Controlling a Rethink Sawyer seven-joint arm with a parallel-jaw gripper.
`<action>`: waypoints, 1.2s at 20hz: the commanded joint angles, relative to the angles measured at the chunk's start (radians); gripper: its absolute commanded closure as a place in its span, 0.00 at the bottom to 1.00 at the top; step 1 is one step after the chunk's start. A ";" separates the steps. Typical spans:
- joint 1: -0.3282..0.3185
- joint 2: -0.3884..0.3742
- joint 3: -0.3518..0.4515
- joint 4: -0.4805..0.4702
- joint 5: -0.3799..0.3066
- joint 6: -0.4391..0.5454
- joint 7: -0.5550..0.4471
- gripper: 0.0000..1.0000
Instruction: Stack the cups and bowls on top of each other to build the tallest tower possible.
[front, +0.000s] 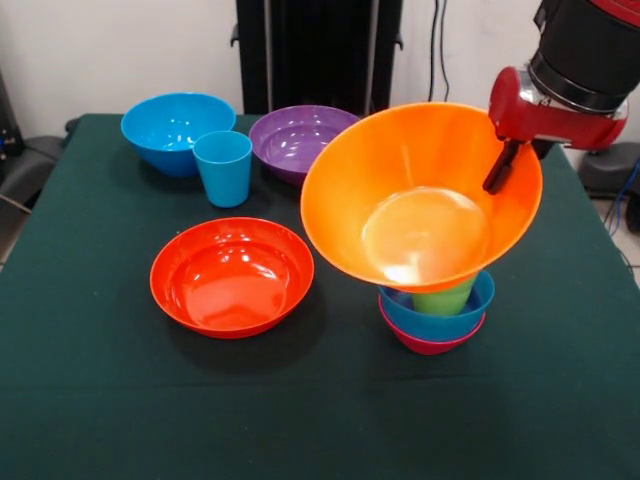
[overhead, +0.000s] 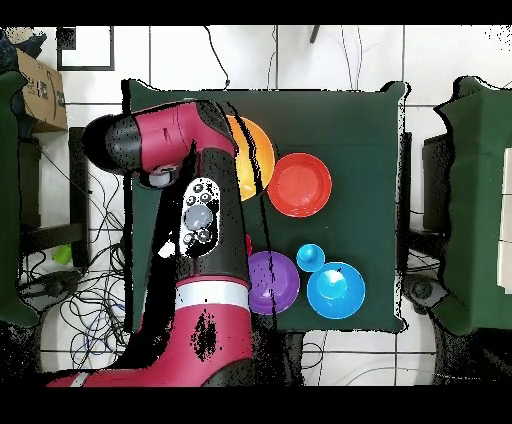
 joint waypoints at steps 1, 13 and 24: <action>0.031 0.017 0.019 -0.026 -0.006 0.048 0.112 1.00; 0.063 0.024 -0.017 0.036 -0.001 -0.031 0.136 1.00; 0.091 0.095 -0.045 0.008 -0.014 -0.096 0.182 1.00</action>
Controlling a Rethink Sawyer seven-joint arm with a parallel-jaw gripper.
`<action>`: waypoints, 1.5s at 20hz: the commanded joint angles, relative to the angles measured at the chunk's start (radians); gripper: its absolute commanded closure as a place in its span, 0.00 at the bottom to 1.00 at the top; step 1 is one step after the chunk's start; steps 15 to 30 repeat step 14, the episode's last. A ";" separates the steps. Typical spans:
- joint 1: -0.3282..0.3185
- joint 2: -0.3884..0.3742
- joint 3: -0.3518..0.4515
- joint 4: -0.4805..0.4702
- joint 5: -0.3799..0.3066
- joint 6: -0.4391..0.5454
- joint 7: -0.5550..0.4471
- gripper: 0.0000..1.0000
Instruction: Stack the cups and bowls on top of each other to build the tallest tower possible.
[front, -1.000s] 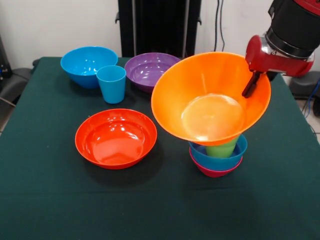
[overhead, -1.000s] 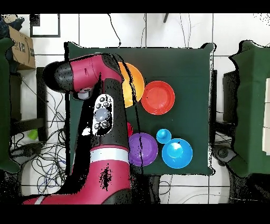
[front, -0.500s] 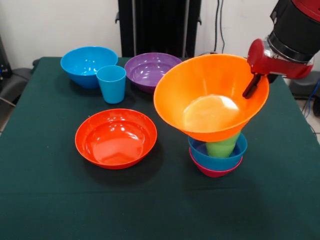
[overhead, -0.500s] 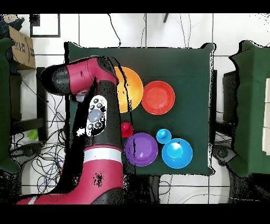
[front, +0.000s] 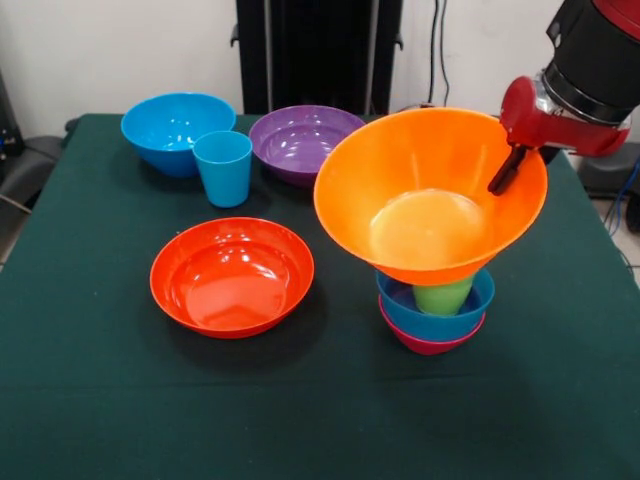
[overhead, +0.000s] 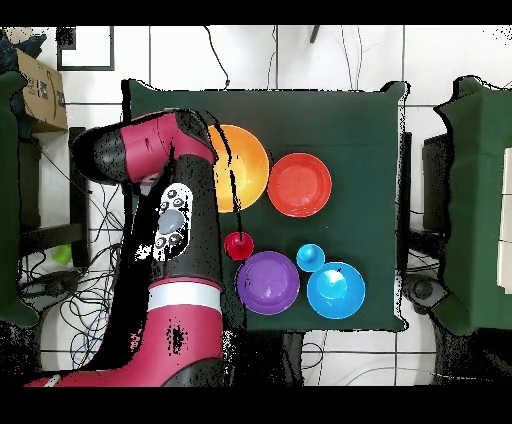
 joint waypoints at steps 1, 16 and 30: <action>0.019 0.060 0.015 0.010 -0.017 -0.101 0.182 1.00; 0.036 0.014 -0.017 0.126 -0.002 -0.178 0.144 1.00; 0.036 0.014 -0.017 0.126 -0.002 -0.178 0.144 1.00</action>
